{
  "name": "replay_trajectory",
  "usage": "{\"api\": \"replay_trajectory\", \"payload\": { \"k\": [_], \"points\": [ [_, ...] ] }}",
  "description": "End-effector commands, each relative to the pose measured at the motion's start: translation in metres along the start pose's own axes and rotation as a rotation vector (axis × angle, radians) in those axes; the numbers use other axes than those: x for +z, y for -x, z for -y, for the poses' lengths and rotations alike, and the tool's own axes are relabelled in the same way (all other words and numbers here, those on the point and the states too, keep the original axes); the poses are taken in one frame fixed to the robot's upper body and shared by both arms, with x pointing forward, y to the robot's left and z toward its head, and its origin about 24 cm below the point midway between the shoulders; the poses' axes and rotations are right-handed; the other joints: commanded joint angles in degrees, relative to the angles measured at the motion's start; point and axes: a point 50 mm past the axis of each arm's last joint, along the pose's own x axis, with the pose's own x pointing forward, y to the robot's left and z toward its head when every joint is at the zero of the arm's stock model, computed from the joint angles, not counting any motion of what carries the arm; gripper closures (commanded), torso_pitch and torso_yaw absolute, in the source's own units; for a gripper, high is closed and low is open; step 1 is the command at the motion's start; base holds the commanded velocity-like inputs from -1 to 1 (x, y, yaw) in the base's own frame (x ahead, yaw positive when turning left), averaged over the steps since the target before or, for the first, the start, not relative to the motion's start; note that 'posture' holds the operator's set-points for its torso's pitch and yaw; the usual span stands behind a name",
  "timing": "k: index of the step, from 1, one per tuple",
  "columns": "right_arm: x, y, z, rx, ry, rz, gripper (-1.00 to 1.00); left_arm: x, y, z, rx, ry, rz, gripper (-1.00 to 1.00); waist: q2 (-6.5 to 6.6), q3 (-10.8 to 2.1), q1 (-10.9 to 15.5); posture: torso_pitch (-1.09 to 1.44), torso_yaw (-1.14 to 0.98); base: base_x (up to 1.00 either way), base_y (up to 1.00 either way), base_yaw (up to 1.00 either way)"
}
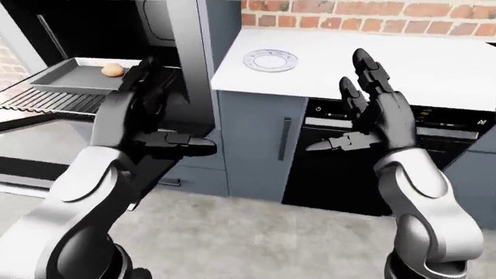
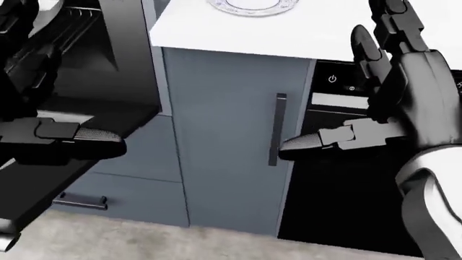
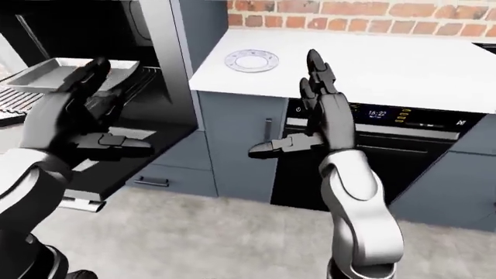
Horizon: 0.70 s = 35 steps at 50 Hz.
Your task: Pick the sweet potato from the oven and place it on the plate on the counter.
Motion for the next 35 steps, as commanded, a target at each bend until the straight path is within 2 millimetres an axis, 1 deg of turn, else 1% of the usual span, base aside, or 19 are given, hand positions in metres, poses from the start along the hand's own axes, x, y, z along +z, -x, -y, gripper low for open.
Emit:
{"api": "replay_trajectory", "payload": {
  "k": [1, 5, 6, 7, 8, 9, 10, 13, 17, 18, 19, 20, 21, 22, 24, 30, 33, 34, 35],
  "points": [
    [0.021, 0.002, -0.004, 0.032, 0.006, 0.106, -1.00, 0.019, 0.005, -0.003, 0.022, -0.010, 0.103, -1.00, 0.32, -1.69, 0.2, 0.00, 0.00, 0.00, 0.00, 1.00],
    [0.026, 0.001, -0.004, 0.039, 0.007, 0.118, -1.00, 0.025, 0.007, -0.004, 0.020, -0.010, 0.109, -1.00, 3.25, -0.44, 0.2, 0.00, 0.00, 0.00, 0.00, 1.00],
    [0.027, 0.001, -0.004, 0.038, 0.007, 0.119, -1.00, 0.026, 0.007, -0.005, 0.023, -0.011, 0.111, -1.00, 4.47, -0.64, 0.2, 0.00, 0.00, 0.00, 0.00, 1.00],
    [0.028, 0.001, -0.004, 0.039, 0.009, 0.121, -1.00, 0.028, 0.008, -0.005, 0.024, -0.011, 0.113, -1.00, 6.59, -1.45, 0.5, 0.00, 0.00, 0.00, 0.00, 1.00],
    [0.029, 0.000, -0.003, 0.040, 0.008, 0.124, -1.00, 0.029, 0.008, -0.005, 0.024, -0.012, 0.114, -1.00, 7.14, -2.25, 0.5, 0.00, 0.00, 0.00, 0.00, 1.00],
    [0.030, 0.000, -0.003, 0.039, 0.009, 0.125, -1.00, 0.030, 0.009, -0.005, 0.024, -0.013, 0.116, -1.00, 6.81, -0.79, 0.6, 0.00, 0.00, 0.00, 0.00, 1.00],
    [0.031, 0.000, -0.002, 0.038, 0.009, 0.127, -1.00, 0.031, 0.009, -0.005, 0.023, -0.014, 0.118, -1.00, 6.63, -0.90, 1.3, 0.00, 0.00, 0.00, 0.00, 1.00],
    [0.034, 0.000, -0.002, 0.038, 0.013, 0.131, -1.00, 0.033, 0.009, -0.003, 0.018, -0.018, 0.119, -1.00, 4.66, -1.63, 1.9, 0.00, 0.00, 0.00, 0.00, 1.00],
    [0.037, 0.000, 0.000, 0.034, 0.016, 0.136, -1.00, 0.034, 0.009, -0.004, 0.020, -0.017, 0.118, -1.00, 1.59, -0.02, 0.7, 0.00, 0.00, 0.00, 0.00, 1.00],
    [0.037, 0.000, 0.000, 0.032, 0.015, 0.137, -1.00, 0.033, 0.008, -0.004, 0.020, -0.018, 0.117, -1.00, 0.38, -0.01, 0.4, 0.00, 0.00, 0.00, 0.00, 1.00],
    [0.034, 0.000, -0.002, 0.065, -0.007, 0.095, -1.00, 0.032, 0.007, -0.004, 0.020, -0.018, 0.116, -1.00, -1.34, -0.83, -1.4, 0.00, 0.00, 0.00, 0.25, 0.00],
    [0.038, 0.000, -0.002, 0.053, 0.024, 0.121, -1.00, 0.032, 0.007, -0.004, 0.020, -0.018, 0.116, -1.00, -4.53, -2.09, -2.8, 0.00, 0.00, 0.10, -0.04, 0.00],
    [0.038, -0.001, -0.002, 0.055, 0.017, 0.122, -1.00, 0.033, 0.008, -0.004, 0.019, -0.018, 0.117, -1.00, -0.40, -0.80, -1.3, 0.00, 0.00, 0.27, -0.16, 0.00],
    [0.038, -0.001, -0.002, 0.058, 0.015, 0.123, -1.00, 0.033, 0.008, -0.004, 0.019, -0.018, 0.117, -1.00, -0.81, -0.15, -0.9, 0.00, 0.00, 0.36, -0.16, 0.00],
    [0.038, -0.001, -0.004, 0.065, 0.017, 0.128, -1.00, 0.033, 0.008, -0.005, 0.022, -0.017, 0.118, -1.00, 0.20, 0.54, -1.1, 0.00, 0.00, 0.50, -0.20, 0.00],
    [0.038, -0.001, -0.005, 0.078, 0.029, 0.138, -1.00, 0.031, 0.009, -0.006, 0.024, -0.017, 0.117, -1.00, 4.52, 1.02, -1.0, 0.00, 0.00, 0.57, -0.21, 0.00],
    [0.039, -0.002, -0.007, 0.080, 0.031, 0.145, -1.00, 0.031, 0.009, -0.007, 0.026, -0.015, 0.117, -1.00, 8.05, 0.01, -1.3, 0.00, 0.00, 0.59, -0.06, 0.00],
    [0.039, -0.002, -0.007, 0.083, 0.029, 0.145, -1.00, 0.031, 0.009, -0.007, 0.026, -0.015, 0.118, -1.00, 7.71, -0.16, -1.1, 0.00, 0.00, 0.52, 0.00, 0.00],
    [0.040, -0.001, -0.008, 0.086, 0.029, 0.145, -1.00, 0.031, 0.009, -0.008, 0.027, -0.014, 0.118, -1.00, 6.91, 0.43, -0.9, 0.00, 0.00, 0.51, 0.00, 0.00]
  ]
}}
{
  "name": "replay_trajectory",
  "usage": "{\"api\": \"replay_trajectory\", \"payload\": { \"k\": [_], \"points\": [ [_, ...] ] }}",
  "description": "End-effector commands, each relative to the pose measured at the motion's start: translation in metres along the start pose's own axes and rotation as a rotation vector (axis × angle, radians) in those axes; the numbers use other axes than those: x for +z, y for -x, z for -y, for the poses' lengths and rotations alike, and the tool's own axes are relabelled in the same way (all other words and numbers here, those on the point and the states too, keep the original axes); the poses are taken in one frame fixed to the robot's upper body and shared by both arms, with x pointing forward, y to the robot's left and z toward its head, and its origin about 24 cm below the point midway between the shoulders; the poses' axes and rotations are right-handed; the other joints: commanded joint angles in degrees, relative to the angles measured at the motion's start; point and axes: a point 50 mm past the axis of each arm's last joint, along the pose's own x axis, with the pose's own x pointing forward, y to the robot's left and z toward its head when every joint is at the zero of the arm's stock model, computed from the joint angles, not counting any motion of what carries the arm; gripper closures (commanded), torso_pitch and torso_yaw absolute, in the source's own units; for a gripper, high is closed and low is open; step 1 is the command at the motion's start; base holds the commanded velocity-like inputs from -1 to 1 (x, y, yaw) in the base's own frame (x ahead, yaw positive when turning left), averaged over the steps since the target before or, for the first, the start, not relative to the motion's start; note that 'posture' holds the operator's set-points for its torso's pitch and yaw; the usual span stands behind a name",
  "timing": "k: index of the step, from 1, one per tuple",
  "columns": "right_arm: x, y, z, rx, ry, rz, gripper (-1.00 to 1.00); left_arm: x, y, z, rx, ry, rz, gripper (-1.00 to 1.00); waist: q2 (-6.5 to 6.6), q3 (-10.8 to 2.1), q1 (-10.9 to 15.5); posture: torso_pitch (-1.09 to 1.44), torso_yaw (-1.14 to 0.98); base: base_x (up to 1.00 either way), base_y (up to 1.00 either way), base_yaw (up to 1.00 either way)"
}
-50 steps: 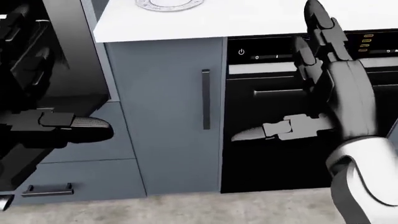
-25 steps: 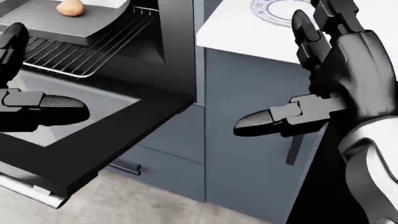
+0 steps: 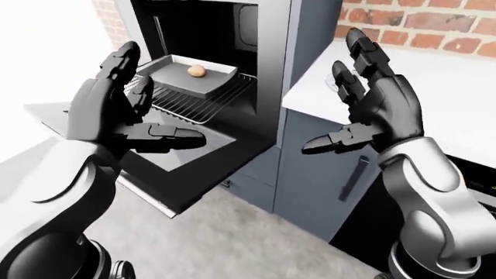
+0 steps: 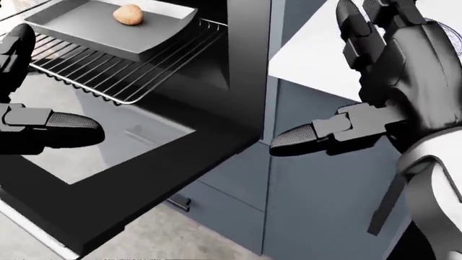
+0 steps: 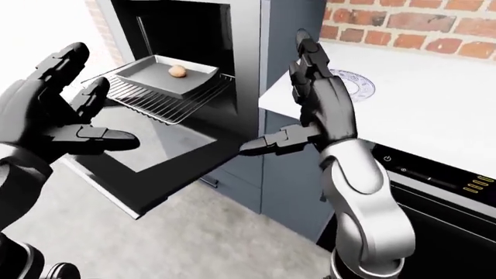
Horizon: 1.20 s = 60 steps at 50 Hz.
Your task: Pick the sweet potato from the oven and place it on the plate on the counter.
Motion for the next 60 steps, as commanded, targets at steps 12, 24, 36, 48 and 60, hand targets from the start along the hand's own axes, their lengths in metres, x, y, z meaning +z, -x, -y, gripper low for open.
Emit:
{"api": "replay_trajectory", "payload": {
  "k": [12, 24, 36, 48, 60],
  "points": [
    [0.015, 0.002, 0.001, -0.011, 0.035, 0.076, -1.00, 0.016, 0.004, -0.002, -0.001, -0.001, 0.082, -1.00, -6.36, -1.50, 0.6, 0.00, 0.00, 0.29, 0.03, 0.42],
    [0.024, 0.005, 0.002, 0.018, 0.056, 0.091, -1.00, 0.022, 0.008, -0.004, 0.000, -0.011, 0.088, -1.00, 0.29, -2.64, 2.7, 0.00, 0.00, 0.05, 0.00, 1.00],
    [0.031, 0.005, -0.001, 0.043, 0.074, 0.103, -1.00, 0.030, 0.011, -0.006, 0.001, -0.018, 0.090, -1.00, -7.70, -2.12, 0.7, 0.00, 0.00, 0.05, 0.00, 1.00],
    [0.035, 0.004, 0.000, 0.046, 0.078, 0.107, -1.00, 0.030, 0.010, -0.007, 0.003, -0.020, 0.087, -1.00, 1.38, -2.51, 0.4, 0.00, 0.00, 0.05, 0.00, 1.00],
    [0.036, 0.003, 0.000, 0.046, 0.075, 0.097, -1.00, 0.030, 0.012, -0.007, 0.004, -0.021, 0.085, -1.00, -1.49, -1.72, 0.0, 0.00, 0.00, 0.02, -0.07, 0.50]
  ]
}}
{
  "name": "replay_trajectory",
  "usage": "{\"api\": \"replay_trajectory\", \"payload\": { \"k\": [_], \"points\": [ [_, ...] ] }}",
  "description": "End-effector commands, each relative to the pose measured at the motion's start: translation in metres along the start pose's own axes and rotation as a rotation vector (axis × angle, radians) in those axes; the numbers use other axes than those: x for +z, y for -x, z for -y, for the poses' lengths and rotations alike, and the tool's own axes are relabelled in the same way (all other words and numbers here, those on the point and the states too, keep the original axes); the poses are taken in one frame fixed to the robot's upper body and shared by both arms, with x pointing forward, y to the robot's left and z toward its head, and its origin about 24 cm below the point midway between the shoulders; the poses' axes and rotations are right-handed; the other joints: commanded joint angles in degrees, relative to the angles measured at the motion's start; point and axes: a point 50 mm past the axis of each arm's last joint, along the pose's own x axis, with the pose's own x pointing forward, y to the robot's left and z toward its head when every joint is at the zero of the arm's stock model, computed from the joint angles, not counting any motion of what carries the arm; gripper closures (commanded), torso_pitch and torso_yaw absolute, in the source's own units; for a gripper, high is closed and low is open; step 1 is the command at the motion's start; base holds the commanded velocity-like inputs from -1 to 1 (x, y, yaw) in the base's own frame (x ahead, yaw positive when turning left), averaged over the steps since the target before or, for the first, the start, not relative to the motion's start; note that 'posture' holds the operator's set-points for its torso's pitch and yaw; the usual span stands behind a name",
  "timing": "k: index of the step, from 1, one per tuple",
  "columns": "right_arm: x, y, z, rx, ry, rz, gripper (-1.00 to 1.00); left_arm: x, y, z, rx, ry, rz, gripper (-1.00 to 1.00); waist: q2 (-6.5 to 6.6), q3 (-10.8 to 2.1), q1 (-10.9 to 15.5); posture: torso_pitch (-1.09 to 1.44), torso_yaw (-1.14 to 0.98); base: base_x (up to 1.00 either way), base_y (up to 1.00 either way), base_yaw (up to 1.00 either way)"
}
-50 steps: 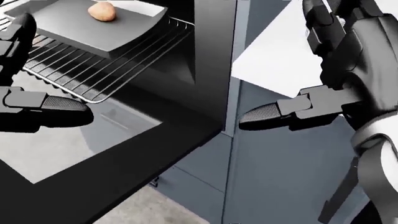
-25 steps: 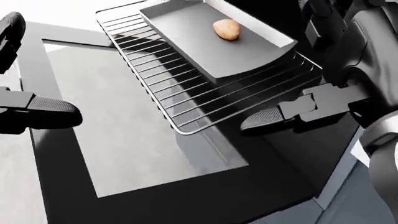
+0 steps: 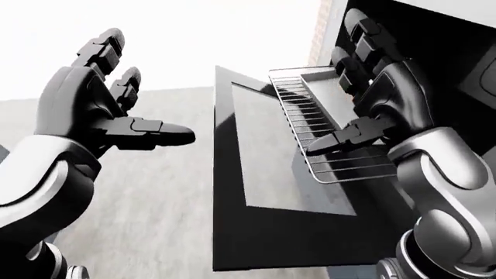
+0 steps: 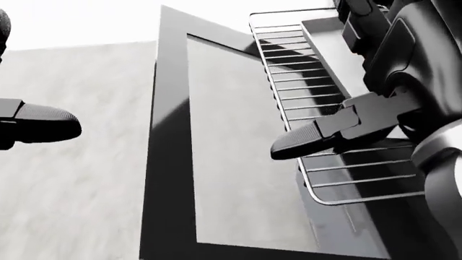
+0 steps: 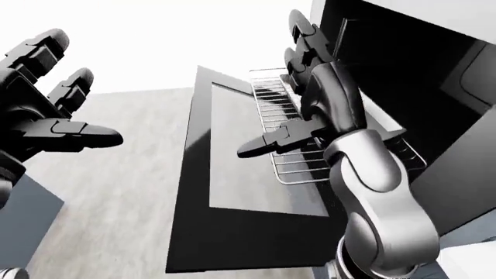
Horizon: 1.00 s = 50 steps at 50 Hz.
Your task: Pick the sweet potato from the oven and place it on the plate on the counter.
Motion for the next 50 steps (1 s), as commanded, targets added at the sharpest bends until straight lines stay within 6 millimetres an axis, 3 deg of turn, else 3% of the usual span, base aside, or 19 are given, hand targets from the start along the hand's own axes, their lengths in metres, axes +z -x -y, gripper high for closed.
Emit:
{"api": "replay_trajectory", "payload": {
  "k": [1, 4, 9, 10, 11, 12, 13, 14, 15, 25, 27, 29, 30, 35, 40, 41, 44, 48, 50],
  "points": [
    [0.012, 0.001, 0.004, -0.031, 0.022, 0.062, -1.00, 0.012, 0.003, 0.000, -0.006, 0.004, 0.067, -1.00, 1.29, -1.90, -0.3, 0.00, 0.00, 0.00, -0.49, 0.00],
    [0.011, 0.000, 0.002, -0.026, 0.023, 0.062, -1.00, 0.013, 0.003, 0.000, -0.007, 0.003, 0.067, -1.00, 2.79, -2.54, -0.4, 0.00, 0.00, 0.00, -0.64, 0.00],
    [0.013, -0.002, 0.001, -0.022, 0.025, 0.066, -1.00, 0.016, 0.002, -0.003, -0.003, 0.002, 0.072, -1.00, 1.34, -2.41, -0.1, 0.00, 0.00, 0.00, -0.61, 0.00],
    [0.013, -0.002, 0.001, -0.020, 0.028, 0.066, -1.00, 0.017, 0.003, -0.004, -0.001, 0.002, 0.074, -1.00, 0.12, -2.38, 0.0, 0.00, 0.00, 0.00, -0.09, 0.00],
    [0.014, -0.002, 0.000, -0.018, 0.033, 0.067, -1.00, 0.018, 0.003, -0.004, 0.001, 0.002, 0.075, -1.00, -4.20, -2.22, 0.6, 0.00, 0.00, 0.00, 0.00, 0.00],
    [0.014, -0.003, 0.000, -0.016, 0.034, 0.068, -1.00, 0.018, 0.003, -0.005, 0.002, 0.002, 0.075, -1.00, -6.80, -1.77, -0.8, 0.00, 0.00, 0.00, 0.00, 0.00],
    [0.013, -0.003, -0.001, -0.012, 0.035, 0.067, -1.00, 0.017, 0.003, -0.005, 0.003, 0.003, 0.074, -1.00, -3.25, 0.13, -0.3, 0.00, 0.00, 0.00, 0.00, 0.00],
    [0.014, -0.003, -0.002, -0.015, 0.029, 0.069, -1.00, 0.017, 0.003, -0.006, 0.004, 0.004, 0.074, -1.00, -3.72, -1.61, 0.2, 0.00, 0.00, 0.00, 0.00, 0.52],
    [0.013, -0.003, -0.003, -0.009, 0.028, 0.064, -1.00, 0.016, 0.003, -0.006, 0.005, 0.004, 0.073, -1.00, -3.52, -2.14, 0.6, 0.00, 0.00, 0.00, 0.00, 1.00],
    [0.013, -0.006, -0.004, -0.009, 0.023, 0.066, -1.00, 0.017, 0.005, -0.009, 0.012, 0.003, 0.073, -1.00, 0.38, -1.00, -1.5, 0.00, 0.00, 0.00, 0.00, 0.91],
    [0.015, -0.007, -0.002, -0.016, 0.024, 0.071, -1.00, 0.018, 0.005, -0.009, 0.012, 0.002, 0.073, -1.00, 1.60, -0.82, -2.0, 0.00, 0.00, 0.00, 0.00, 0.00],
    [0.016, -0.007, -0.002, -0.018, 0.026, 0.072, -1.00, 0.018, 0.005, -0.010, 0.012, 0.002, 0.073, -1.00, 4.62, -1.66, -2.7, 0.00, 0.00, 0.00, 0.00, 0.00],
    [0.017, -0.007, -0.002, -0.018, 0.026, 0.073, -1.00, 0.018, 0.005, -0.010, 0.012, 0.001, 0.073, -1.00, 2.84, -0.46, -2.3, 0.00, 0.00, 0.00, 0.00, 0.00],
    [0.015, -0.009, 0.000, -0.025, 0.031, 0.064, -1.00, 0.016, 0.004, -0.010, 0.013, 0.000, 0.071, -1.00, 0.93, -0.53, -2.2, 0.00, 0.00, 0.00, 0.00, 0.00],
    [0.014, -0.013, 0.000, -0.023, 0.037, 0.051, -1.00, 0.015, 0.004, -0.011, 0.013, -0.002, 0.071, -1.00, 1.20, -0.99, -1.5, 0.00, 0.00, 0.00, 0.00, 0.00],
    [0.015, -0.013, -0.001, -0.022, 0.038, 0.051, -1.00, 0.015, 0.004, -0.011, 0.013, -0.002, 0.071, -1.00, 1.38, -2.34, -1.4, 0.00, 0.00, 0.07, 0.00, 0.00],
    [0.018, -0.015, -0.001, -0.022, 0.039, 0.052, -1.00, 0.016, 0.004, -0.012, 0.013, -0.003, 0.071, -1.00, 1.04, -1.18, -1.0, 0.00, 0.00, 0.10, 0.00, 0.00],
    [0.019, -0.018, -0.003, -0.019, 0.041, 0.053, -1.00, 0.017, 0.004, -0.012, 0.015, -0.002, 0.073, -1.00, -0.08, -1.02, -1.1, 0.00, 0.00, 0.09, 0.00, 0.00],
    [0.019, -0.020, -0.004, -0.018, 0.039, 0.053, -1.00, 0.016, 0.005, -0.013, 0.016, -0.001, 0.073, -1.00, 0.25, -1.26, -1.1, 0.00, 0.00, 0.10, 0.00, 0.00]
  ]
}}
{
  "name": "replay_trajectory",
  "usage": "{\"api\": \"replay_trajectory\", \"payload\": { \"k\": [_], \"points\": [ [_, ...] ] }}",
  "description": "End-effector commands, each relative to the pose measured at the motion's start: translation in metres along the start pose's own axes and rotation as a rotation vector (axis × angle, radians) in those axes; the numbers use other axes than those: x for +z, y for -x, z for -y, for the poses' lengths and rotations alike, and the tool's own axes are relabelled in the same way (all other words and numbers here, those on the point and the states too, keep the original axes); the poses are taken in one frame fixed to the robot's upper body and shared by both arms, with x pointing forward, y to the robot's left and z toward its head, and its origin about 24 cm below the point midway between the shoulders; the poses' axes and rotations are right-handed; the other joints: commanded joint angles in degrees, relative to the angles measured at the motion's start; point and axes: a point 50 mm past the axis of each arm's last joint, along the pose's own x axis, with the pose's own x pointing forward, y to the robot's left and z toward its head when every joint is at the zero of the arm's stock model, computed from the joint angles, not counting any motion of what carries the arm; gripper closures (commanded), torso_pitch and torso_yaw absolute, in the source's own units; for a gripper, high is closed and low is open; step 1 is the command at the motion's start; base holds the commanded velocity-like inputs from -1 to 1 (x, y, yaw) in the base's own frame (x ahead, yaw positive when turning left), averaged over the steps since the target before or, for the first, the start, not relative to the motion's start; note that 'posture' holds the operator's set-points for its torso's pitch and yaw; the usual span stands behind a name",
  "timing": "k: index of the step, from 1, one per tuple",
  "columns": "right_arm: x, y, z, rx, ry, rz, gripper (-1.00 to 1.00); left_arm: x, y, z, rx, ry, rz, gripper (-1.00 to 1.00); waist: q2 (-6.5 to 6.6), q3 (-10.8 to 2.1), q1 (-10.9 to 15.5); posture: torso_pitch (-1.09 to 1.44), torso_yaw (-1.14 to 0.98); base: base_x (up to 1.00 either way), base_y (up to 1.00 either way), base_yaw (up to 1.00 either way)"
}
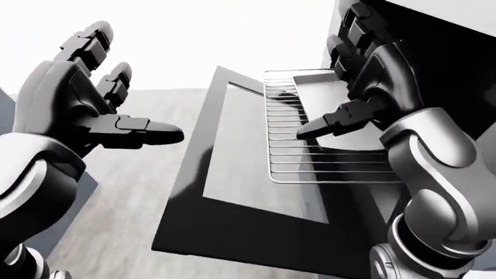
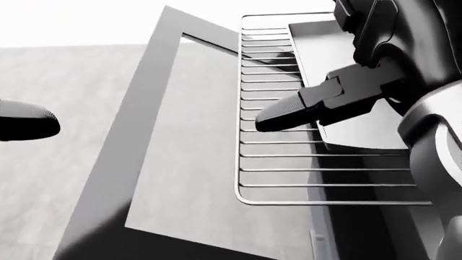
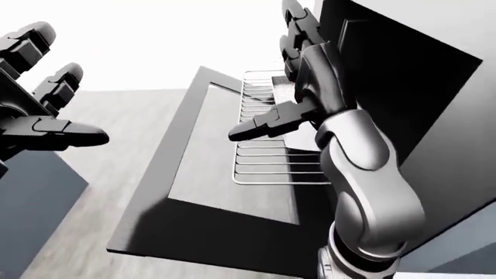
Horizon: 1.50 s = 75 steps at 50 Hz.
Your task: Pick the sweet potato from the oven and place it on the plate on the counter.
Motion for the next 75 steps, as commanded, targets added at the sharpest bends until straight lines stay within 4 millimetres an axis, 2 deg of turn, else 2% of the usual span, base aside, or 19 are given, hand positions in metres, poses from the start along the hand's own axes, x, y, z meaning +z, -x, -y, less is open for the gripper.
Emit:
{"api": "replay_trajectory", "payload": {
  "k": [1, 2, 3, 5, 7, 8, 10, 11, 13, 16, 19, 20, 21, 27, 36, 47, 55, 69, 75],
  "points": [
    [0.010, -0.002, 0.000, -0.011, 0.012, 0.055, -1.00, 0.009, 0.001, -0.004, 0.021, 0.005, 0.055, -1.00, -0.78, -0.84, 0.4, 0.00, 0.00, 0.09, 0.00, 0.00],
    [0.011, -0.003, 0.000, -0.011, 0.012, 0.056, -1.00, 0.009, 0.001, -0.004, 0.021, 0.005, 0.055, -1.00, -0.91, -1.04, 0.5, 0.00, 0.00, 0.10, 0.00, 0.00],
    [0.011, -0.004, 0.000, -0.012, 0.009, 0.057, -1.00, 0.009, 0.001, -0.005, 0.021, 0.006, 0.056, -1.00, -0.42, 0.14, 0.4, 0.00, 0.00, 0.01, 0.00, 0.00],
    [0.011, -0.004, -0.001, -0.008, 0.009, 0.058, -1.00, 0.008, 0.001, -0.005, 0.022, 0.006, 0.056, -1.00, 0.85, -1.02, -0.2, 0.00, 0.00, 0.00, 0.00, 0.00],
    [0.011, -0.005, -0.002, -0.009, 0.010, 0.055, -1.00, 0.008, 0.001, -0.006, 0.024, 0.008, 0.057, -1.00, 2.31, -0.41, -0.5, 0.00, 0.00, 0.00, 0.00, 0.00],
    [0.011, -0.005, -0.002, -0.008, 0.013, 0.052, -1.00, 0.008, 0.001, -0.007, 0.025, 0.008, 0.058, -1.00, 0.98, -0.24, -0.5, 0.00, 0.00, 0.00, 0.00, 0.00],
    [0.011, -0.006, -0.003, -0.007, 0.018, 0.050, -1.00, 0.009, 0.002, -0.007, 0.026, 0.008, 0.059, -1.00, 1.10, -0.92, -0.6, 0.00, 0.00, 0.02, 0.00, 0.00],
    [0.011, -0.006, -0.003, -0.007, 0.017, 0.051, -1.00, 0.009, 0.002, -0.008, 0.026, 0.008, 0.059, -1.00, 1.22, -2.10, -0.4, 0.00, 0.00, 0.10, 0.00, 0.00],
    [0.012, -0.007, -0.004, -0.005, 0.016, 0.052, -1.00, 0.009, 0.001, -0.008, 0.027, 0.009, 0.060, -1.00, 0.78, -1.02, -0.1, 0.00, 0.00, 0.12, 0.00, 0.00],
    [0.013, -0.008, -0.005, -0.003, 0.013, 0.056, -1.00, 0.010, 0.001, -0.009, 0.029, 0.009, 0.061, -1.00, -0.04, -1.10, 0.1, 0.00, 0.00, 0.13, 0.00, 0.00],
    [0.014, -0.009, -0.006, -0.003, 0.008, 0.060, -1.00, 0.009, 0.002, -0.010, 0.030, 0.010, 0.060, -1.00, -2.65, -0.60, 0.5, 0.00, 0.00, 0.07, 0.00, 0.00],
    [0.015, -0.009, -0.006, -0.002, 0.007, 0.062, -1.00, 0.010, 0.002, -0.010, 0.031, 0.010, 0.060, -1.00, -2.68, -0.65, 0.9, 0.00, 0.00, 0.02, 0.00, 0.00],
    [0.016, -0.010, -0.006, -0.001, 0.006, 0.063, -1.00, 0.011, 0.003, -0.011, 0.031, 0.010, 0.061, -1.00, -1.14, -0.74, 0.9, 0.00, 0.00, 0.00, 0.00, 0.00],
    [0.018, -0.014, -0.007, -0.001, 0.007, 0.066, -1.00, 0.012, 0.004, -0.013, 0.038, 0.009, 0.064, -1.00, 0.51, -1.00, 0.0, 0.00, 0.00, 0.00, 0.00, 0.00],
    [0.026, -0.025, -0.003, -0.023, 0.032, 0.059, -1.00, 0.021, 0.010, -0.016, 0.046, -0.008, 0.086, -1.00, 0.73, -0.76, -0.7, 0.00, 0.00, 0.00, 0.00, 0.00],
    [0.009, -0.053, 0.029, -0.171, 0.139, -0.111, -1.00, 0.023, 0.011, -0.016, 0.041, -0.017, 0.088, -1.00, 0.90, -0.49, -0.9, 0.00, 0.00, 0.00, 0.00, 0.00],
    [-0.001, -0.061, 0.062, -0.252, 0.203, -0.204, -1.00, 0.021, 0.010, -0.015, 0.040, -0.023, 0.082, -1.00, 1.00, -0.36, -0.7, 0.00, 0.00, 0.00, 0.00, 0.00],
    [-0.032, -0.083, 0.087, -0.267, 0.340, -0.334, -1.00, 0.021, 0.010, -0.014, 0.039, -0.022, 0.080, -1.00, 1.34, -0.66, -0.6, 0.00, 0.00, 0.00, 0.00, 0.00],
    [-0.028, -0.097, 0.093, -0.275, 0.405, -0.349, -1.00, 0.020, 0.009, -0.014, 0.037, -0.023, 0.080, -1.00, 1.56, -0.77, -0.6, 0.00, 0.00, 0.00, 0.00, 0.00]
  ]
}}
